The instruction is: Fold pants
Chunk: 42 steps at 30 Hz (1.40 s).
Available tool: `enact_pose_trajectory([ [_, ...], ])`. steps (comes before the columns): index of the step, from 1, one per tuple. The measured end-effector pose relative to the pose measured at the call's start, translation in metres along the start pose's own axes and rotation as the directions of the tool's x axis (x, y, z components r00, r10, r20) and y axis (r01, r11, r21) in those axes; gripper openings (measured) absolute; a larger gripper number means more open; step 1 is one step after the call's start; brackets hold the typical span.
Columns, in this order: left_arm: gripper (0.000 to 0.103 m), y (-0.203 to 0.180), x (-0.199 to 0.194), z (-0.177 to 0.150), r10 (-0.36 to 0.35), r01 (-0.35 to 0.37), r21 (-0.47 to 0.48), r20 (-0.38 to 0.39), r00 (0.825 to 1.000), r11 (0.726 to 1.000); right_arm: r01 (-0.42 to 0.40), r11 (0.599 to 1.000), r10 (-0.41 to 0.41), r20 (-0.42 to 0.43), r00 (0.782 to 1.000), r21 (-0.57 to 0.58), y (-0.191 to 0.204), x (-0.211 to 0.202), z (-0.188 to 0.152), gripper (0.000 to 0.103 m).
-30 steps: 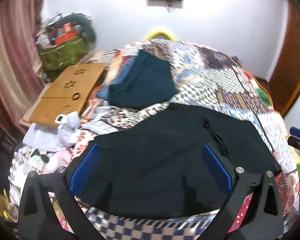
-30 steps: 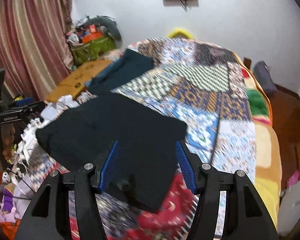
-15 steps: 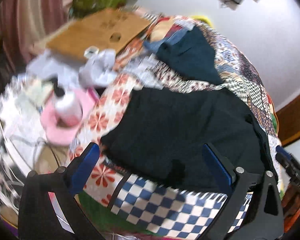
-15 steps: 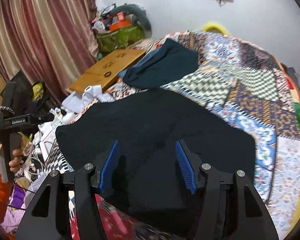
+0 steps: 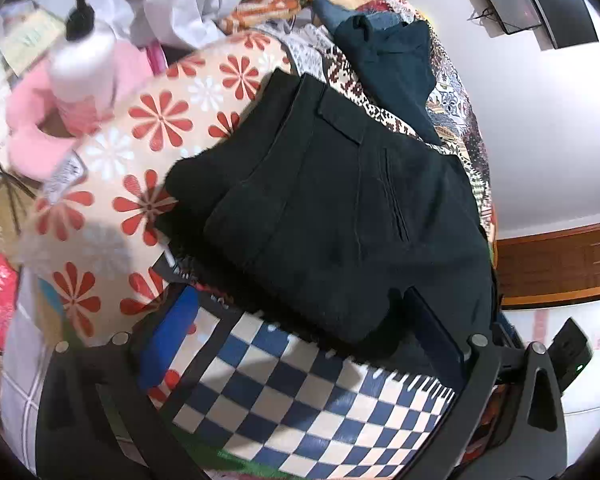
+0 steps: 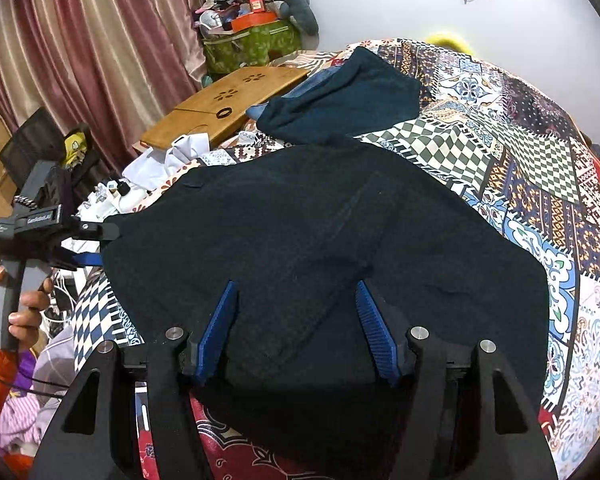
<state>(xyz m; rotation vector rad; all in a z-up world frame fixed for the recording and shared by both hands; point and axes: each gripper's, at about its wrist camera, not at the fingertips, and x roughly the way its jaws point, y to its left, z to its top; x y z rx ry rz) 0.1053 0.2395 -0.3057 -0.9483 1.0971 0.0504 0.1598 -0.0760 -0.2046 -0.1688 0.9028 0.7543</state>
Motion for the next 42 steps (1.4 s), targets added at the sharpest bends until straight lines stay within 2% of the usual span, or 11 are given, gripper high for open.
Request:
enact_pose_trajectory([
  [6,0.099,0.008,0.007,0.017,-0.076,0.076,-0.049,0.007,0.997,0.996,-0.011,1.000,0.011,0.004,1.000,0.011,-0.001,0.002,0.001,0.060],
  [8,0.087,0.009,0.007,0.021,-0.071,0.072,-0.053,0.024,0.997,0.996,-0.012,1.000,0.012,0.005,1.000,0.012,-0.001,0.002,0.000,0.060],
  [10,0.059,0.009,0.007,0.027,-0.053,0.055,-0.054,0.035,0.998,0.997,-0.012,1.000,0.012,0.005,1.000,0.014,-0.001,0.002,0.001,0.060],
  [13,0.030,0.012,0.005,0.034,-0.001,0.004,-0.053,0.059,0.998,0.999,-0.015,1.000,0.015,0.004,1.000,0.026,-0.002,0.001,0.002,0.060],
  [16,0.026,0.005,-0.002,0.038,0.031,-0.030,-0.016,0.102,0.994,0.999,-0.031,0.997,0.031,0.009,0.999,0.068,-0.009,-0.005,0.003,0.058],
  [18,0.024,-0.013,-0.011,0.041,0.095,-0.105,0.064,0.147,0.985,0.992,-0.046,0.994,0.044,0.020,0.999,0.104,-0.016,-0.011,0.002,0.058],
  [20,0.023,-0.033,-0.023,0.042,0.147,-0.179,0.143,0.214,0.966,0.973,-0.039,0.991,0.033,0.048,0.998,0.131,-0.024,-0.022,0.000,0.058],
  [24,0.022,-0.083,-0.051,0.044,0.221,-0.333,0.270,0.372,0.901,0.904,0.015,0.983,-0.031,0.084,0.996,0.181,-0.047,-0.045,-0.006,0.058],
  [31,0.021,-0.168,-0.083,0.035,0.148,-0.411,0.412,0.536,0.831,0.813,0.116,0.943,-0.143,0.066,0.987,0.311,-0.103,-0.077,-0.040,0.058],
  [36,0.021,-0.235,-0.091,0.017,0.040,-0.401,0.512,0.579,0.814,0.760,0.188,0.910,-0.206,0.011,0.978,0.370,-0.130,-0.080,-0.067,0.058],
  [42,0.021,-0.314,-0.080,-0.020,-0.098,-0.349,0.656,0.543,0.834,0.670,0.177,0.902,-0.173,-0.046,0.984,0.394,-0.133,-0.063,-0.092,0.058],
])
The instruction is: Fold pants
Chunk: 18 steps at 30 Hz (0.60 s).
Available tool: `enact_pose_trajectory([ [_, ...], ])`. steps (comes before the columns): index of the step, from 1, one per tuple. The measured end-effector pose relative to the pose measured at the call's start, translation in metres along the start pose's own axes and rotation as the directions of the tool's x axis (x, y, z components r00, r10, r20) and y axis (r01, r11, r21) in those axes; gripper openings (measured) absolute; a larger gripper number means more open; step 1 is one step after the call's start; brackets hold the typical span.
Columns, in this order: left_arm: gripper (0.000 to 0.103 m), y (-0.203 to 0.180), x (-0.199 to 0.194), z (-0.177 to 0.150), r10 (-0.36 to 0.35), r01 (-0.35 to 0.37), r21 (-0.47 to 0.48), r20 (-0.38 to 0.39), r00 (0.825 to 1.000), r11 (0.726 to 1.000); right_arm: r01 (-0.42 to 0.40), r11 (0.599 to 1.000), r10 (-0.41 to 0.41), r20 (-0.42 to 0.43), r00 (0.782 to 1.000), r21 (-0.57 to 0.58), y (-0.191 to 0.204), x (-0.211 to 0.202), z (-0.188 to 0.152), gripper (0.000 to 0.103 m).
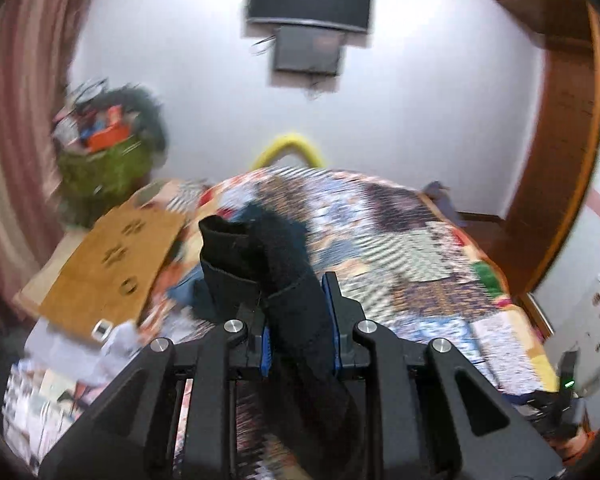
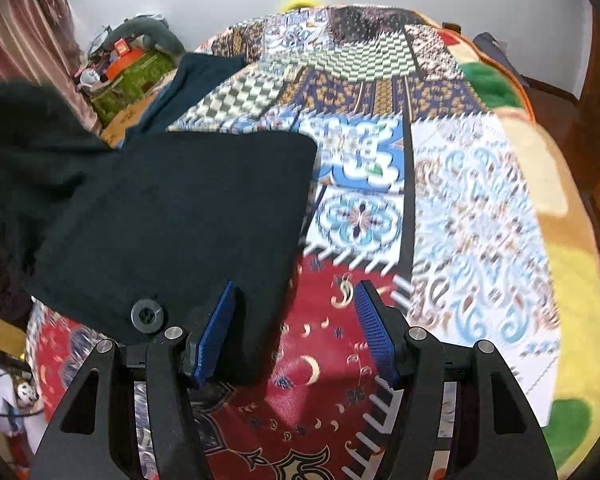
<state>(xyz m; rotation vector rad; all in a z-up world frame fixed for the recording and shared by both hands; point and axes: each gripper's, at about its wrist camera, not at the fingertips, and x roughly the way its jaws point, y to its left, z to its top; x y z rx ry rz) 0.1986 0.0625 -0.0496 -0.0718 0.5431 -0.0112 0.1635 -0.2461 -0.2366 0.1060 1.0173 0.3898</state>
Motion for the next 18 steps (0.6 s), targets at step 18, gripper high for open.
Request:
enact_pose_trajectory([
  [18,0.019,-0.181,0.073,-0.027,-0.333,0.369,0.118,-0.246,0.910,0.922,-0.039,0.999,0.039,0.019,0.999,0.007,0.002,-0.003,-0.004,0.058],
])
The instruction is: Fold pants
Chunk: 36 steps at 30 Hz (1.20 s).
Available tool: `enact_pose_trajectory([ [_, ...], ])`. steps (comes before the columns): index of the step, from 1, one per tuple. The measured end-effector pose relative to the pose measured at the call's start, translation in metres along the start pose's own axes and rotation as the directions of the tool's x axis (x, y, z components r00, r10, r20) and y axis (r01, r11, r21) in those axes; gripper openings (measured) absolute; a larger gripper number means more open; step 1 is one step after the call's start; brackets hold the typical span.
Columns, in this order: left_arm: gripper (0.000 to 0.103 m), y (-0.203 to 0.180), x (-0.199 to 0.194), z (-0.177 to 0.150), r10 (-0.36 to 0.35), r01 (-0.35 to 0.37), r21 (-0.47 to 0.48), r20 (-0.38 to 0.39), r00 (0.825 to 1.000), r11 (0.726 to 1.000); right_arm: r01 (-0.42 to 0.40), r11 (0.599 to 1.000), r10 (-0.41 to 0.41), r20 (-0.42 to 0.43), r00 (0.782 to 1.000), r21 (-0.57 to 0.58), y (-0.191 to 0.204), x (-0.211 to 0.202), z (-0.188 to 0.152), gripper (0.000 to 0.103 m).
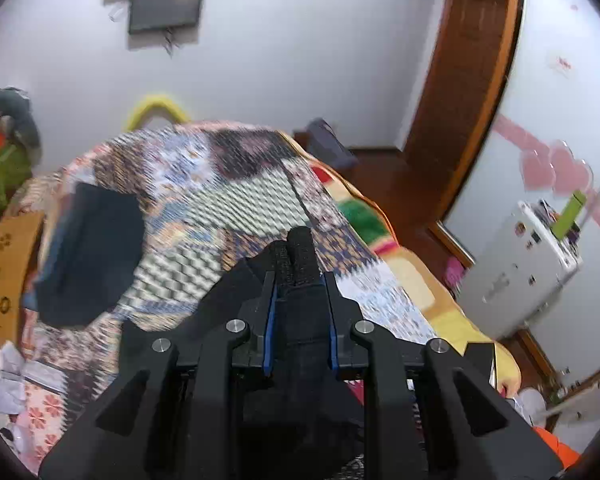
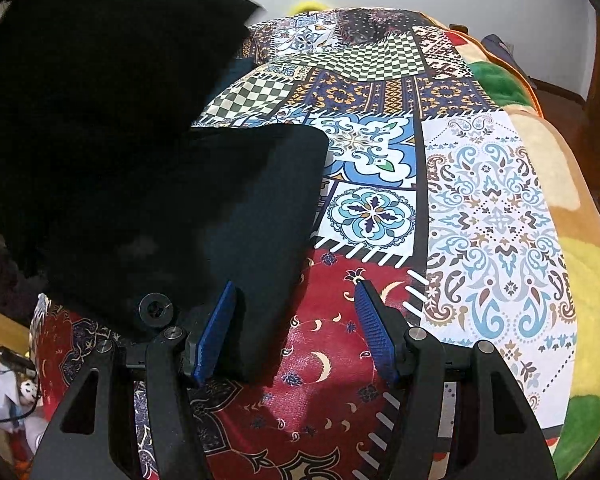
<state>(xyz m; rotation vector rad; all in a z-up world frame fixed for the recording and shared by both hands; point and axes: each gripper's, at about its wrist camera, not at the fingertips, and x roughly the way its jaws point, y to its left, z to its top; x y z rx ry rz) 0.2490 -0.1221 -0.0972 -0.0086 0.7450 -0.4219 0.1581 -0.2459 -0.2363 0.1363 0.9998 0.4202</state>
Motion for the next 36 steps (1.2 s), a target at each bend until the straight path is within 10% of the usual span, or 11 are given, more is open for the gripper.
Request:
enact_pose_trajectory([
  [11,0.040,-0.033,0.041,-0.037,-0.117,0.127,0.033,-0.210,0.971,0.991,-0.006,1.000,0.006,0.005,1.000,0.003,0.001,-0.003,-0.001,0.058],
  [16,0.073,-0.033,0.017,-0.025,-0.028,0.040,0.119,-0.104,0.994,0.992,0.004,1.000,-0.003,0.008,1.000,-0.011,0.004,-0.003,-0.003,0.058],
  [25,0.095,0.043,0.021,0.003,0.160,-0.153,0.116,-0.052,0.986,0.981,0.014,1.000,-0.014,0.008,1.000,-0.016,0.006,-0.006,-0.004,0.058],
  [36,0.095,0.166,0.135,-0.014,0.361,-0.337,0.129,-0.371,0.856,0.933,0.026,1.000,-0.026,0.007,1.000,-0.007,0.006,-0.008,-0.003,0.058],
])
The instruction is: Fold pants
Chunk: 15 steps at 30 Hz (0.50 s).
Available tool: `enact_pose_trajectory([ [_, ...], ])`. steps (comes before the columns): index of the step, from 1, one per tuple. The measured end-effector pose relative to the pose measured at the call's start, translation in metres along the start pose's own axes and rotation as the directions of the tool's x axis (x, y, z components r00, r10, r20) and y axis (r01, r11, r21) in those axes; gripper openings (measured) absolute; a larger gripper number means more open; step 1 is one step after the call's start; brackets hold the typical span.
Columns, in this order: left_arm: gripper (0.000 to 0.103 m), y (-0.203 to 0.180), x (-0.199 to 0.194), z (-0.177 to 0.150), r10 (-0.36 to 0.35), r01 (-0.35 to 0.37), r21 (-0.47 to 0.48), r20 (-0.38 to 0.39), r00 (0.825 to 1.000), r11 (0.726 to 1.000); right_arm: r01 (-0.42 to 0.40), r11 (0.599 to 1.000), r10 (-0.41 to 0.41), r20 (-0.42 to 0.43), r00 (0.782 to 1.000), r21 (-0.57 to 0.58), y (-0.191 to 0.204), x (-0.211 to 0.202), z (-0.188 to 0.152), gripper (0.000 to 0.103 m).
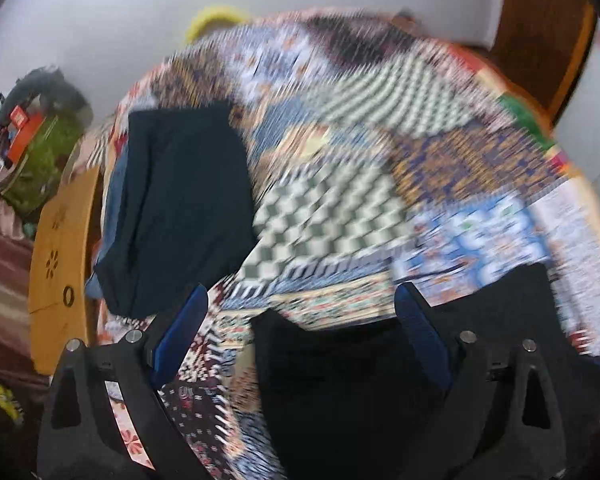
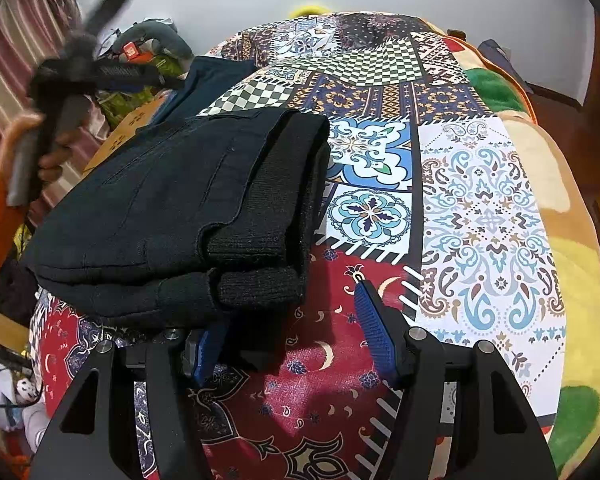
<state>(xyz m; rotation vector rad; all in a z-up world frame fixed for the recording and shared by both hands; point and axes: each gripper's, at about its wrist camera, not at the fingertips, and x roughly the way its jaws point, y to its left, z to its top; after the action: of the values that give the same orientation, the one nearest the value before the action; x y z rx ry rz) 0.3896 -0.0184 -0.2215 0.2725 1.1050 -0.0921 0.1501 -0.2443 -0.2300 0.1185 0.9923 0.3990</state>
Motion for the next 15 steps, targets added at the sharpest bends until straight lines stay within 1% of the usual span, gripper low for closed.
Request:
enact_pose_trajectory([
  [2,0.095,0.005,0.027,-0.006,0.027,-0.027,0.005,-0.072,0.997,1.000,0.001,1.000,-0.001,0.002,1.000,0.005,-0.001,-0.001,0.000,0.058],
  [3,0.095,0.007,0.041,-0.012,0.033,-0.032,0.015,-0.116,0.993,0.999,0.001,1.000,-0.001,0.002,1.000,0.006,-0.001,-0.002,-0.001,0.058],
  [4,0.096,0.008,0.051,-0.020,0.019,-0.016,0.021,-0.149,0.989,1.000,0.001,1.000,-0.001,0.002,1.000,0.007,-0.002,-0.003,-0.001,0.058],
  [5,0.096,0.013,0.055,-0.028,-0.016,0.017,0.009,-0.145,0.989,1.000,0.002,1.000,-0.002,0.004,1.000,0.009,-0.003,-0.005,-0.001,0.058],
  [7,0.103,0.023,0.051,-0.039,-0.037,0.036,-0.018,-0.120,0.992,0.999,0.011,1.000,-0.011,0.005,1.000,0.009,-0.005,-0.007,-0.001,0.058],
  [10,0.103,0.040,0.045,-0.061,-0.074,0.068,-0.057,-0.114,0.991,0.996,0.032,0.999,-0.032,0.014,0.999,0.014,-0.011,-0.013,-0.002,0.058],
  [12,0.103,0.053,0.037,-0.080,-0.097,0.086,-0.099,-0.116,0.989,0.991,0.046,0.999,-0.047,0.020,0.999,0.017,-0.015,-0.017,-0.001,0.058],
  [15,0.103,0.064,0.017,-0.107,-0.103,0.088,-0.137,-0.107,0.989,0.987,0.057,0.998,-0.058,0.033,0.998,0.022,-0.019,-0.024,-0.001,0.058],
])
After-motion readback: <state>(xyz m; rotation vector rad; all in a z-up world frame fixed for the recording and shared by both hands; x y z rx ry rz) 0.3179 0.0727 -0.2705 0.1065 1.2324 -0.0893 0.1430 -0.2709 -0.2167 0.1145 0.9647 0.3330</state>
